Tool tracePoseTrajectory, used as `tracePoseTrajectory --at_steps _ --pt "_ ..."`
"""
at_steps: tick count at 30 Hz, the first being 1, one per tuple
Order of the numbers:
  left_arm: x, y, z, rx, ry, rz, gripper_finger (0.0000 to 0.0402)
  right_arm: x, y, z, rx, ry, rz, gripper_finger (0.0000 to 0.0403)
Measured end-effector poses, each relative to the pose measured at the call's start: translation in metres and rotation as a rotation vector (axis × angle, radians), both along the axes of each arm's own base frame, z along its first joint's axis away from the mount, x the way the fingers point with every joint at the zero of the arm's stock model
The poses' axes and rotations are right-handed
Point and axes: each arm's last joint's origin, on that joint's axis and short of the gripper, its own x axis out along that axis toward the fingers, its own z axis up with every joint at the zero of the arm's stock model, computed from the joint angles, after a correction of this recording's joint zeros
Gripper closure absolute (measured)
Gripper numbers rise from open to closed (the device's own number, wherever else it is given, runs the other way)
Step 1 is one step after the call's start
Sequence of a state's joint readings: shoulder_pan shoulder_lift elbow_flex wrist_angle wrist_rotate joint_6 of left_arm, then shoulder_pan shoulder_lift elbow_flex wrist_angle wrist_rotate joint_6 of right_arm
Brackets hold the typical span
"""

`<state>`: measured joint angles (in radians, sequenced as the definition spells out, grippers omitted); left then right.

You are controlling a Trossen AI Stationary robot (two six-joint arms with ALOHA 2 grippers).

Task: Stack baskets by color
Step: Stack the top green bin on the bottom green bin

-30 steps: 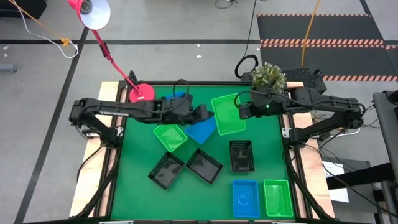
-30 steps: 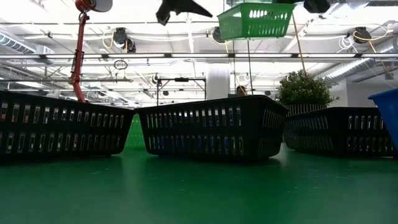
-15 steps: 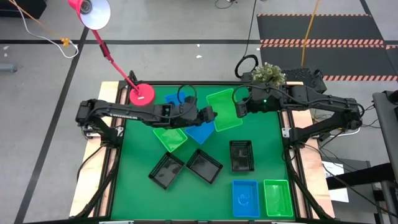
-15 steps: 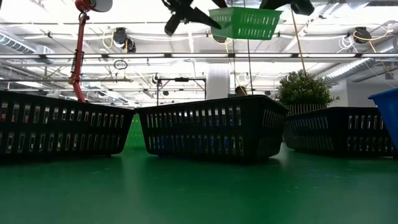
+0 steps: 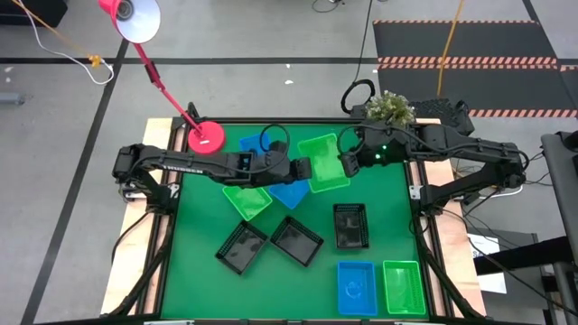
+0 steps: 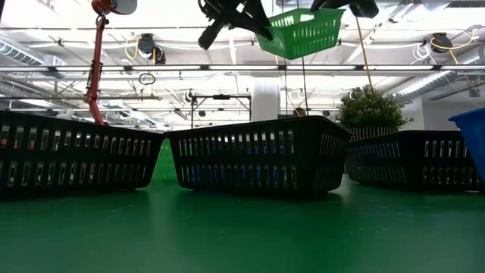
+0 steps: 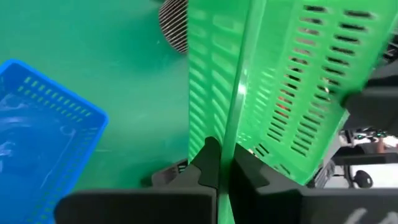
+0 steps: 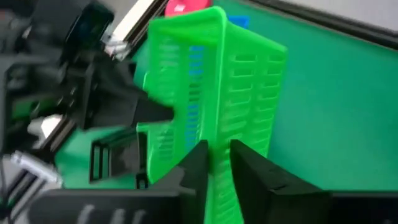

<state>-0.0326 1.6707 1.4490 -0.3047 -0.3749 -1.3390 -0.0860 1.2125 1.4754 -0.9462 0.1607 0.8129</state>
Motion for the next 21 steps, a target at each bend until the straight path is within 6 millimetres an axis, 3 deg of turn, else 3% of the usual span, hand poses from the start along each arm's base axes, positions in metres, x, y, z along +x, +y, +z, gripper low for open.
tracePoseTrajectory --at_steps 8,12,16,21 --pt "-0.003 -0.002 -0.012 -0.066 0.099 -0.015 0.0395 -0.015 0.001 -0.009 -0.024 0.169 0.266 0.0218" --pt "0.000 -0.007 -0.022 -0.129 0.135 -0.030 0.0395 -0.019 0.000 -0.011 -0.092 0.222 0.412 0.0178" --pt "0.006 -0.016 -0.032 -0.178 0.152 -0.041 0.0394 -0.019 0.000 -0.001 -0.158 0.176 0.539 0.0168" --pt "0.013 -0.029 -0.041 -0.208 0.138 -0.049 0.0396 -0.014 0.002 0.023 -0.318 0.125 0.625 0.0185"
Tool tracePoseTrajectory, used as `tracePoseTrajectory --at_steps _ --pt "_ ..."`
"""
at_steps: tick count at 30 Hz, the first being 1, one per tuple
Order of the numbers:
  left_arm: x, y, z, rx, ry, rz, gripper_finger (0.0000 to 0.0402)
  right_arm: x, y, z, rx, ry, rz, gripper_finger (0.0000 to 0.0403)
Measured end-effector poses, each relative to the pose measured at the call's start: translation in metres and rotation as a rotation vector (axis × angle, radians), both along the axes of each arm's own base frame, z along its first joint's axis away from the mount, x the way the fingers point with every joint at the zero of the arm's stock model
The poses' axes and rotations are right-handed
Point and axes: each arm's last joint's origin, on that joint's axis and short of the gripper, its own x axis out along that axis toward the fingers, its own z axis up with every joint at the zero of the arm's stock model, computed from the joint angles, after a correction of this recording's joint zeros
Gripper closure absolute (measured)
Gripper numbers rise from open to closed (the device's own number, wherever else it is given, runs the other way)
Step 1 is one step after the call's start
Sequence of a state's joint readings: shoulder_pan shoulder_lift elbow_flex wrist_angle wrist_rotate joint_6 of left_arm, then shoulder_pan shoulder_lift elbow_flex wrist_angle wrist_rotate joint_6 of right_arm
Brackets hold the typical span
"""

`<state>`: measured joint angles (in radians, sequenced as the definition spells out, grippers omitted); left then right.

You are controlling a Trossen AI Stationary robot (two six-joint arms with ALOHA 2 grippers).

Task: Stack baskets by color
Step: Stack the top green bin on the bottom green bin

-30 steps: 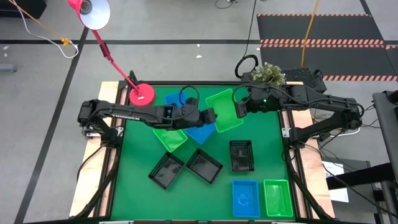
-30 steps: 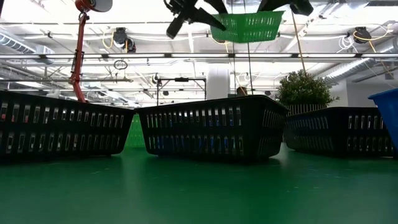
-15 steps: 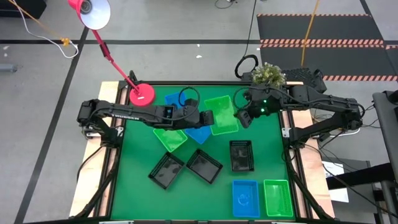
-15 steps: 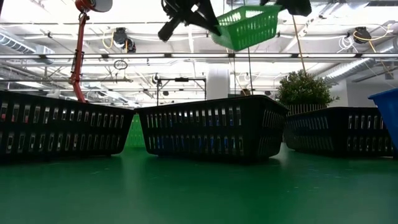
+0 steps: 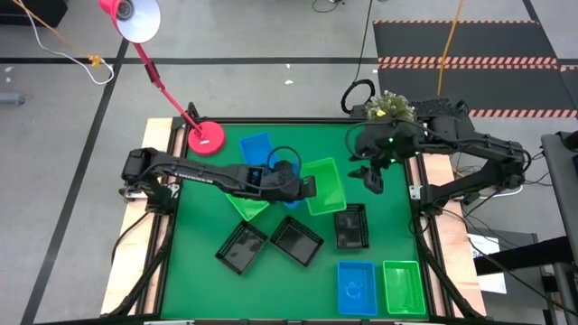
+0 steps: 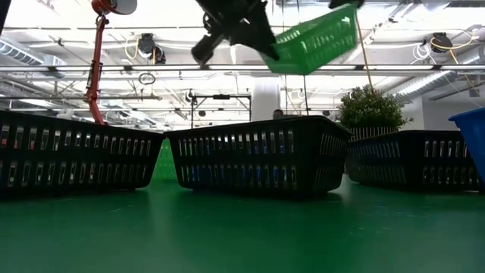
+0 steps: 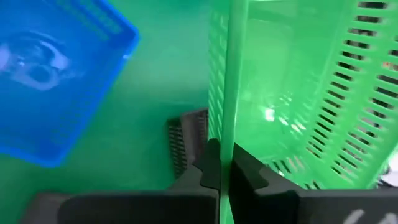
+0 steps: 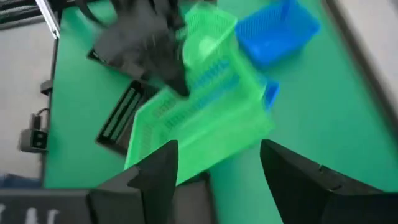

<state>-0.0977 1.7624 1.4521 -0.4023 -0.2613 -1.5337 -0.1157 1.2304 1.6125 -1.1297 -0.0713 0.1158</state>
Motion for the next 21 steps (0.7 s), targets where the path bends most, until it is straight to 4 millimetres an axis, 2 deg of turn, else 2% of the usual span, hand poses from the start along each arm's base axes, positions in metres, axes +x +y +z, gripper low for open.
tracePoseTrajectory --at_steps 5,7,14,21 --pt "0.007 -0.010 -0.012 -0.023 0.006 -0.001 0.0392 0.017 -0.001 0.023 -0.137 -0.168 0.092 0.0204" --pt "0.012 -0.013 -0.017 -0.025 -0.011 -0.008 0.0395 0.026 -0.001 0.023 -0.168 -0.198 0.115 0.0212" --pt "0.014 -0.016 -0.016 -0.028 -0.040 -0.013 0.0389 0.069 -0.005 -0.013 -0.182 -0.031 0.174 0.0244" --pt "0.013 -0.016 -0.008 0.001 -0.072 -0.037 0.0396 0.096 -0.010 -0.044 -0.207 0.108 0.244 0.0278"
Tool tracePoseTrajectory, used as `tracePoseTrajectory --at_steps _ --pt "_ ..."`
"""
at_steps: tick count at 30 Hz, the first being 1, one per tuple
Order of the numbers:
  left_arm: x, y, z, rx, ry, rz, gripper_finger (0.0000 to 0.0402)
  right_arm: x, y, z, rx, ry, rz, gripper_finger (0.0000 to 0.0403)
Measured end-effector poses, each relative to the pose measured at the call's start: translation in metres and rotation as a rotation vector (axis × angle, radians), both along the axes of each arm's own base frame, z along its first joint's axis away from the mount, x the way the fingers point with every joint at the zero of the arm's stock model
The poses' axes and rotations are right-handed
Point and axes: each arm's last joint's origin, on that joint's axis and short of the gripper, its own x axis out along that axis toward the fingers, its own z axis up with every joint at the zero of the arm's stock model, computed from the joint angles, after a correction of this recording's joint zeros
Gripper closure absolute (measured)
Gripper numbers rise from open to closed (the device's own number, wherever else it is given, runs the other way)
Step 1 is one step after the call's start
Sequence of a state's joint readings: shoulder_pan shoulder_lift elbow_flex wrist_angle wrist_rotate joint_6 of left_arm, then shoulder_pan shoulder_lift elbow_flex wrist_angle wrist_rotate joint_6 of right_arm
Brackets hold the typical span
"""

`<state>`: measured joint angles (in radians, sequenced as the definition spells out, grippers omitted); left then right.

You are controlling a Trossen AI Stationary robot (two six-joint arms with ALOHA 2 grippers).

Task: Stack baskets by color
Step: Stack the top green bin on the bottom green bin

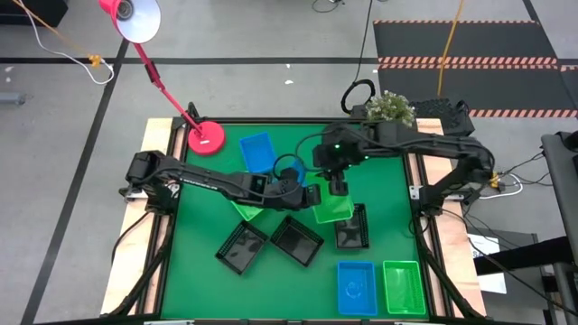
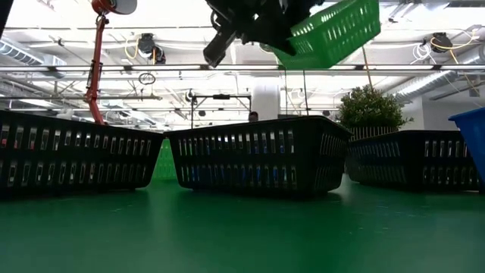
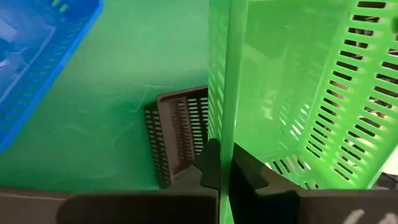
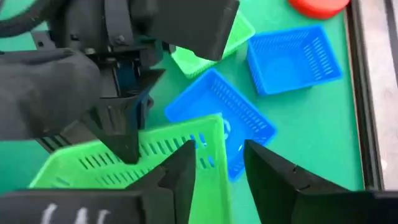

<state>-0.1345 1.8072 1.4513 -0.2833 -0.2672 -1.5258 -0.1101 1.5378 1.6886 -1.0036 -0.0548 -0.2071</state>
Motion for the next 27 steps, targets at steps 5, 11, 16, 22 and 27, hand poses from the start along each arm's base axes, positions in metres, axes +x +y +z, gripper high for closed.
tracePoseTrajectory --at_steps 5,11,16,22,27 --pt "-0.001 0.000 0.001 0.002 0.000 -0.007 0.0384 0.004 -0.001 -0.012 -0.016 0.087 0.035 0.0312" --pt "-0.001 0.000 0.001 0.014 0.008 -0.054 0.0396 0.001 -0.001 -0.014 -0.021 0.121 0.036 0.0369" --pt "-0.001 -0.001 0.001 0.013 0.007 -0.076 0.0376 -0.001 -0.001 -0.015 -0.032 0.145 0.022 0.0393" --pt "0.004 -0.004 0.008 0.014 -0.080 -0.099 0.0355 -0.004 -0.001 -0.019 -0.028 0.180 0.018 0.0396" --pt "0.007 -0.009 0.018 -0.027 -0.181 -0.142 0.0309 -0.016 0.001 -0.013 0.007 0.204 -0.013 0.0396"
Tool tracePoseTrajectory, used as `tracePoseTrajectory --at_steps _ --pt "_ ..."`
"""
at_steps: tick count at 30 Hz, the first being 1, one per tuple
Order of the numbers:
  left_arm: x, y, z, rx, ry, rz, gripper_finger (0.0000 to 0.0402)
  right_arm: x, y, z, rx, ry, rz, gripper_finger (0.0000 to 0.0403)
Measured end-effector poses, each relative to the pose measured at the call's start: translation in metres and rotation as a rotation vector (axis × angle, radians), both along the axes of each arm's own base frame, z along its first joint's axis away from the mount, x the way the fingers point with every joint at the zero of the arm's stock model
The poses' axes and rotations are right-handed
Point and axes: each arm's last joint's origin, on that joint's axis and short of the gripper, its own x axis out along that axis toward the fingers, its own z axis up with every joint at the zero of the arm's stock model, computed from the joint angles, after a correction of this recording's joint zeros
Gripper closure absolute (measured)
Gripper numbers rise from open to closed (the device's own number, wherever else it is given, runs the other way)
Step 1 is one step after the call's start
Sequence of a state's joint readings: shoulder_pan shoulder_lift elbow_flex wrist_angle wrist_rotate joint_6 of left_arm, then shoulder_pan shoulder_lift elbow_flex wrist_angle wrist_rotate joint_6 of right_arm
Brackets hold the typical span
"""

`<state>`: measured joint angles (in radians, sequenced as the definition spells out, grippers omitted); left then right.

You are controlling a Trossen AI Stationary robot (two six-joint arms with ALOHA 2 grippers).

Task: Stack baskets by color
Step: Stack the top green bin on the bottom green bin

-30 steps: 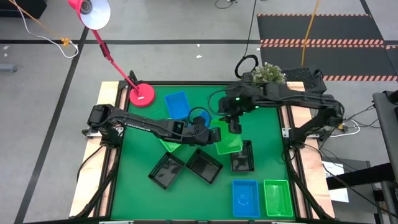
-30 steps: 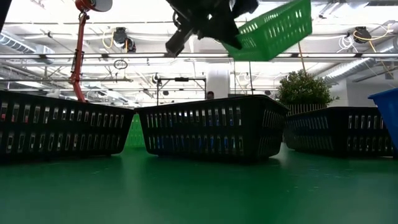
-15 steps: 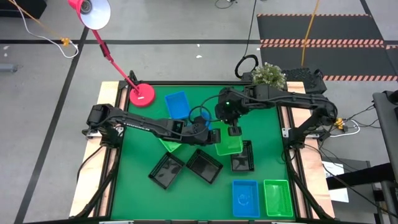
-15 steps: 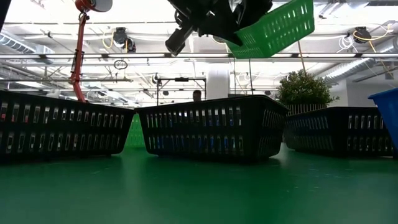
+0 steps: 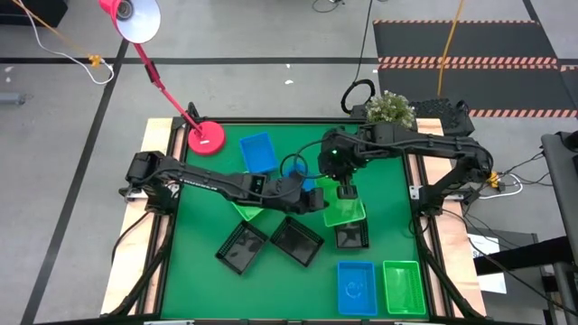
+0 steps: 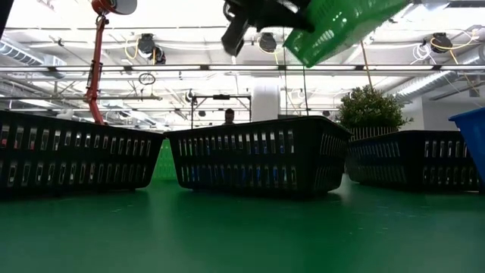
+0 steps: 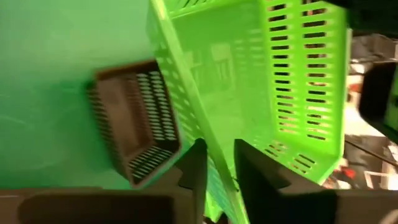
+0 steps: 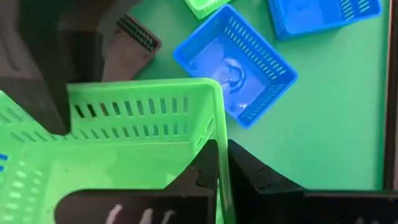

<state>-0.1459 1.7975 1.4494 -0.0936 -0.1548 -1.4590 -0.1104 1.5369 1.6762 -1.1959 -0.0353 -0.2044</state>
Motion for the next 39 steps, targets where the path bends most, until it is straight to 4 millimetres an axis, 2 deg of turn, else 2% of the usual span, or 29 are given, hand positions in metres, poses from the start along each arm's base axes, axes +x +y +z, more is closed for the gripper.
tracePoseTrajectory --at_steps 6,11,19,22,25,28,34,39 --pt "-0.008 -0.002 0.019 0.023 -0.063 -0.021 0.0228 -0.026 0.008 0.016 0.006 0.005 -0.002 0.0399" --pt "-0.015 0.000 0.031 0.061 -0.086 -0.026 0.0182 -0.057 0.016 0.035 0.029 -0.027 -0.038 0.0400" --pt "-0.017 0.002 0.034 0.103 -0.092 0.015 0.0170 -0.120 0.038 0.060 0.135 -0.074 -0.129 0.0400" --pt "-0.017 0.002 0.034 0.116 -0.091 0.023 0.0170 -0.143 0.046 0.063 0.193 -0.114 -0.155 0.0400" --pt "-0.017 0.002 0.034 0.134 -0.092 0.023 0.0169 -0.162 0.053 0.055 0.256 -0.144 -0.167 0.0401" --pt "-0.017 0.002 0.034 0.137 -0.092 0.021 0.0169 -0.172 0.060 0.043 0.343 -0.178 -0.156 0.0401" --pt "-0.017 0.002 0.034 0.138 -0.091 0.021 0.0169 -0.175 0.078 0.007 0.503 -0.208 -0.140 0.0401" --pt "-0.017 0.002 0.034 0.138 -0.090 0.020 0.0169 -0.173 0.100 -0.032 0.580 -0.205 -0.045 0.0401"
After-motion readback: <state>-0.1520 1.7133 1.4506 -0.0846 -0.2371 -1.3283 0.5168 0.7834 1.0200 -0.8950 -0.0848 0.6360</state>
